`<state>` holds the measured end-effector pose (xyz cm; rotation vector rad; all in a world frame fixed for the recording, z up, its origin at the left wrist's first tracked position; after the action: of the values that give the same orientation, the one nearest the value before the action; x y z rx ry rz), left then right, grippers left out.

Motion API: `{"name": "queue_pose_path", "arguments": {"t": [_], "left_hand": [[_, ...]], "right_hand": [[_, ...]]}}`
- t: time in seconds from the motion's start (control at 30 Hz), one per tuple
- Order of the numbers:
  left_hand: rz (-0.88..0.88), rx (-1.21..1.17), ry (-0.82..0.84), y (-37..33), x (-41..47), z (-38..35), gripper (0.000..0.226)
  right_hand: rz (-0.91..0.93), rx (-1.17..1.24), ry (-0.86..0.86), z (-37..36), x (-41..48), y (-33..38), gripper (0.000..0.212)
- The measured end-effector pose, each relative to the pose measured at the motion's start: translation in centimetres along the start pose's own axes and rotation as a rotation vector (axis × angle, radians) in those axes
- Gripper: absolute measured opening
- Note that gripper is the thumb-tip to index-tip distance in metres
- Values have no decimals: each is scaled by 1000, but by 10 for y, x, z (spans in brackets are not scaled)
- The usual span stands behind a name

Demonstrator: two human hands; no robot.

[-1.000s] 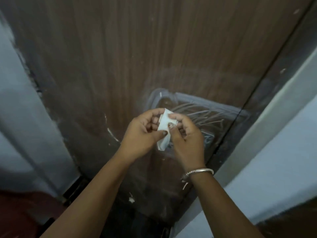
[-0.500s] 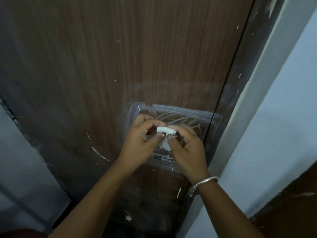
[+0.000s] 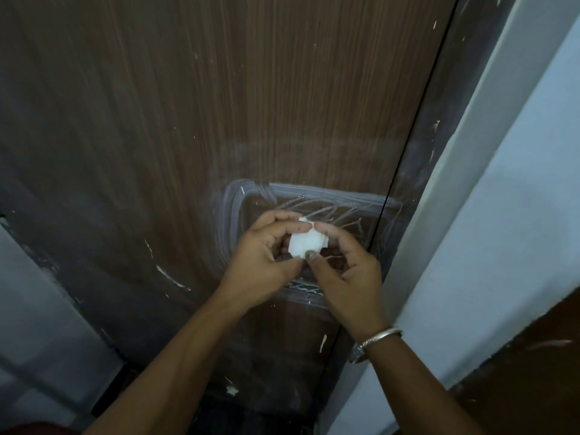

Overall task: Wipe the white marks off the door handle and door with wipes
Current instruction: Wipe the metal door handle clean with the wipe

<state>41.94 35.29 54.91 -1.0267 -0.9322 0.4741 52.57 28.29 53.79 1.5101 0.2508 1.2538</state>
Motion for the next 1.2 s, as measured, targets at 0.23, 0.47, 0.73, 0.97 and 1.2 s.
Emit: {"name": "queue_pose_path", "arguments": {"t": [0.23,0.47,0.73,0.97,1.2], "left_hand": [[-36,216,-66,4,-6,4,18],[17,232,10,23,-14,-2,34],[6,341,-98,45,-18,18,33],[-2,400,-88,63,-17,21,26],[-23,406,-86,71,-20,27,28]], "right_hand": [[21,-194,-57,6,-7,-7,13],[146,-417,-28,12,-28,-2,32],[209,-622,-185,37,-21,-4,22],[454,-939,-86,-3,-1,5,19],[328,-1112,34,-20,10,-7,27]]}}
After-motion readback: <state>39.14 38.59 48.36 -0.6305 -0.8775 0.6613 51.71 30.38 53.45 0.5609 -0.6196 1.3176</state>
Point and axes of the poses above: each hand's wrist, its own x-axis towards the middle knuckle, its own z-axis out of the back of the hand, y = z × x, the point moved 9 cm from there along x, towards the middle knuckle, and after that the axes turned 2 degrees about x, right-handed, at the moved point
